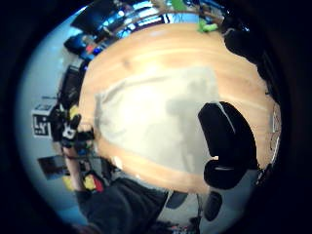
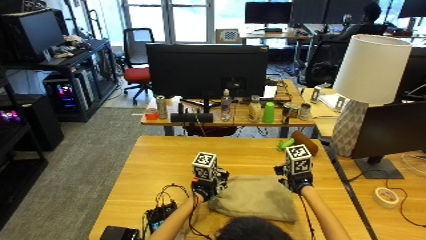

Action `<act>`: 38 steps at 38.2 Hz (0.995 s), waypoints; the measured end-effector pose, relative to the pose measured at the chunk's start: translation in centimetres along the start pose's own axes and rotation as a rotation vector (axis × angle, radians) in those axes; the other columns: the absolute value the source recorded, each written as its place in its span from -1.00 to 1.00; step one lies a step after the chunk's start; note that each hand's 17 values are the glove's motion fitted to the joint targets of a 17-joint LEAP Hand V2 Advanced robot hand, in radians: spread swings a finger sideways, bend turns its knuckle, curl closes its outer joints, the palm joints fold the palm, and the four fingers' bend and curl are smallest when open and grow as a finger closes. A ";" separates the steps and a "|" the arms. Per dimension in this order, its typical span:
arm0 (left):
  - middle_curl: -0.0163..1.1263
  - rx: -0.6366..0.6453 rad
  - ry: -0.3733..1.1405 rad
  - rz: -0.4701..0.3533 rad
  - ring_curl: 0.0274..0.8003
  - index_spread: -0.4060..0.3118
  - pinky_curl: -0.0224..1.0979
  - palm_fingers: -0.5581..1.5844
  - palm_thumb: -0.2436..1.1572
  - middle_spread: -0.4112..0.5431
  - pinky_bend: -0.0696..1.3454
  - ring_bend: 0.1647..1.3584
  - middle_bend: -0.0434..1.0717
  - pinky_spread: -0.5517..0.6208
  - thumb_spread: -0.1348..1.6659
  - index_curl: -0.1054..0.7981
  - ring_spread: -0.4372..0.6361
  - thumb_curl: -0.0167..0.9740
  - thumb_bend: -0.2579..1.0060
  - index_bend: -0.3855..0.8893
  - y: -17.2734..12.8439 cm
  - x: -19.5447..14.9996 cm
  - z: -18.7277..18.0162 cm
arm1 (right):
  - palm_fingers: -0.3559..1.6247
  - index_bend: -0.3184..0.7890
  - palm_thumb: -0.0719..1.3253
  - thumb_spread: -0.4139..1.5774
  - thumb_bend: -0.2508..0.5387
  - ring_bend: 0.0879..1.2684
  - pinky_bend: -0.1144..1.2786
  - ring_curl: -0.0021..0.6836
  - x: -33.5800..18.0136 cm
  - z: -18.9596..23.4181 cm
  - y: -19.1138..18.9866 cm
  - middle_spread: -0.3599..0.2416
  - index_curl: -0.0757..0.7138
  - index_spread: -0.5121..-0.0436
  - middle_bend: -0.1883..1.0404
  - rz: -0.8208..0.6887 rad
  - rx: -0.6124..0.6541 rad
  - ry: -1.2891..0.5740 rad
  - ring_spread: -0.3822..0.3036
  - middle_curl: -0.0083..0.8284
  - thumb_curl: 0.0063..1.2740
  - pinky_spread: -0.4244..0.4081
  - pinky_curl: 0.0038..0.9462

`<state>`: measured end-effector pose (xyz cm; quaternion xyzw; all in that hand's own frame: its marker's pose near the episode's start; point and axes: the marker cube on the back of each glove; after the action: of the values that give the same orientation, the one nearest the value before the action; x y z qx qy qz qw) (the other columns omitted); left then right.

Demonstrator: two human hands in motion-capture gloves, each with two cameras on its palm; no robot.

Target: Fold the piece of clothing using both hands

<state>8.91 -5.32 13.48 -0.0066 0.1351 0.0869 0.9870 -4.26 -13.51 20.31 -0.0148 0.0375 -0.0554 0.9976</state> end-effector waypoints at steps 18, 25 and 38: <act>-0.53 -0.160 -0.151 -0.063 -0.11 0.13 -0.45 -0.54 -0.72 0.24 -0.34 -0.39 -0.69 0.66 0.52 0.04 0.42 -0.50 -0.71 -0.19 2.1 3.9 6.4 | -0.16 -0.30 -0.10 0.74 -0.46 -0.35 0.02 0.17 0.2 10.3 5.0 -0.04 -0.22 -0.23 -0.44 0.125 -0.199 -0.148 -0.07 -0.03 -0.72 0.10 -0.17; -0.55 -0.254 -0.175 -0.123 -0.20 0.16 -0.44 -0.61 -0.85 0.31 -0.32 -0.47 -0.64 0.73 0.34 -0.06 0.59 -0.59 -0.75 -0.22 1.8 2.9 8.5 | -0.34 -0.34 -0.19 0.76 -0.44 -0.30 0.16 0.21 -1.7 8.2 9.2 0.08 -0.32 -0.21 -0.45 0.192 -0.357 -0.210 0.05 -0.08 -0.75 0.16 -0.12; -0.52 -0.160 -0.259 -0.143 -0.33 0.18 -0.44 -0.59 -0.85 0.31 -0.39 -0.63 -0.58 0.77 0.22 -0.15 0.74 -0.70 -0.75 -0.21 1.0 2.6 9.6 | 0.16 -0.31 0.03 0.72 -0.21 0.16 0.37 0.32 -4.7 8.7 7.6 -0.01 -0.53 0.13 -0.19 0.083 -0.090 -0.321 -0.29 0.00 -0.68 -0.34 -0.09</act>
<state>13.71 -3.58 22.03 -0.0835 -0.0014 0.0271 0.9961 -7.42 -5.20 29.11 -0.0668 -0.1193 -0.0093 0.9906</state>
